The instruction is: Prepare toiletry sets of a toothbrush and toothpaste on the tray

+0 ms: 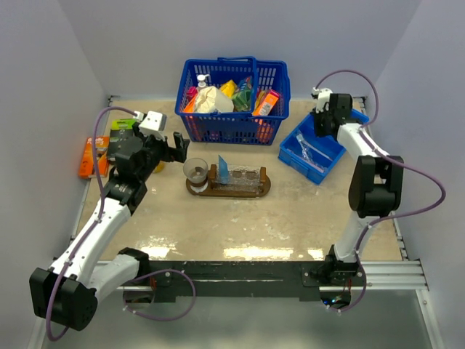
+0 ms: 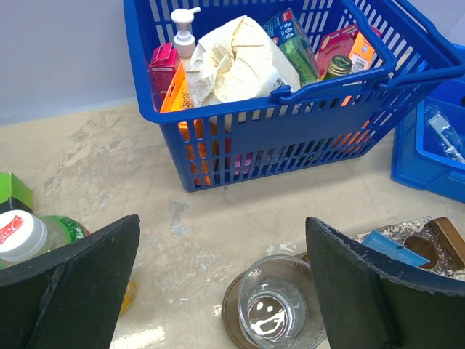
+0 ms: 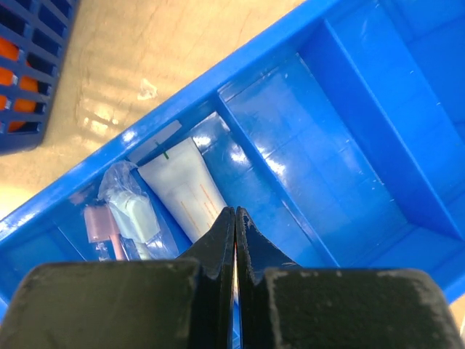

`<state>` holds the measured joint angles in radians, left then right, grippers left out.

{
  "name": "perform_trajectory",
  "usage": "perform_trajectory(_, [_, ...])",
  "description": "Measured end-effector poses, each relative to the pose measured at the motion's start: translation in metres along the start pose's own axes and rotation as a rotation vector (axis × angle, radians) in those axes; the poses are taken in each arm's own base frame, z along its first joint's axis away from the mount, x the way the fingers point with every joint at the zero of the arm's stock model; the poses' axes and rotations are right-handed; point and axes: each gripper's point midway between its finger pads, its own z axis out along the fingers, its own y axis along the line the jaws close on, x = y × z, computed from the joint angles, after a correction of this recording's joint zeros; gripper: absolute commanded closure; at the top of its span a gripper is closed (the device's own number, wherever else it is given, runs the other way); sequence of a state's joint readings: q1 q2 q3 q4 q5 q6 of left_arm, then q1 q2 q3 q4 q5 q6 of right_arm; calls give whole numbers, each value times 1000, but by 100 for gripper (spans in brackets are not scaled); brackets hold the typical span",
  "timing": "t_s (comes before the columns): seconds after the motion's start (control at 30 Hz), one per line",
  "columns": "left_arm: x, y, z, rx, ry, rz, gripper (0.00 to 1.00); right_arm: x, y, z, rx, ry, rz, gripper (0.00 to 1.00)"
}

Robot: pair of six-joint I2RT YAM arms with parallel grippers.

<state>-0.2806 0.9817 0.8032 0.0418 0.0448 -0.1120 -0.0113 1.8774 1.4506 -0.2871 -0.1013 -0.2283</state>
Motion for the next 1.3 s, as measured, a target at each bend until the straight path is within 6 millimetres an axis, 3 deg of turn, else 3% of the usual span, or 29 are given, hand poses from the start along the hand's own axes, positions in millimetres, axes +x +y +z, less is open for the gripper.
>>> perform_trajectory(0.07, [-1, 0, -1, 0, -3, 0, 0, 5, 1, 3, -6, 20, 2, 100])
perform_trajectory(0.27, [-2, 0, -2, 1, -8, 1, 0, 36, 7, 21, -34, 121, 11, 83])
perform_trajectory(0.4, [-2, -1, -2, 4, -7, 1, 0, 53, 10, 28, -45, 172, 8, 52])
perform_trajectory(0.5, [1, -1, -2, 3, -2, 1, 0, 55, 10, 28, -48, 179, -7, 47])
perform_trajectory(0.63, [2, 0, -2, 3, 1, 1, 0, 55, 9, 29, -62, 192, -26, 47])
perform_trajectory(0.83, [2, 0, -2, 0, 1, 2, 0, 59, 7, 48, -76, 218, -44, 46])
perform_trajectory(1.1, [2, 1, -2, -2, 1, 3, 0, 58, 7, 51, -82, 235, -64, 47])
perform_trajectory(1.17, [2, 1, -2, -3, 1, 3, 0, 59, 7, 51, -75, 237, -66, 51])
perform_trajectory(1.3, [2, 1, -2, -5, 1, 3, 0, 58, 4, 56, -39, 236, -79, 71])
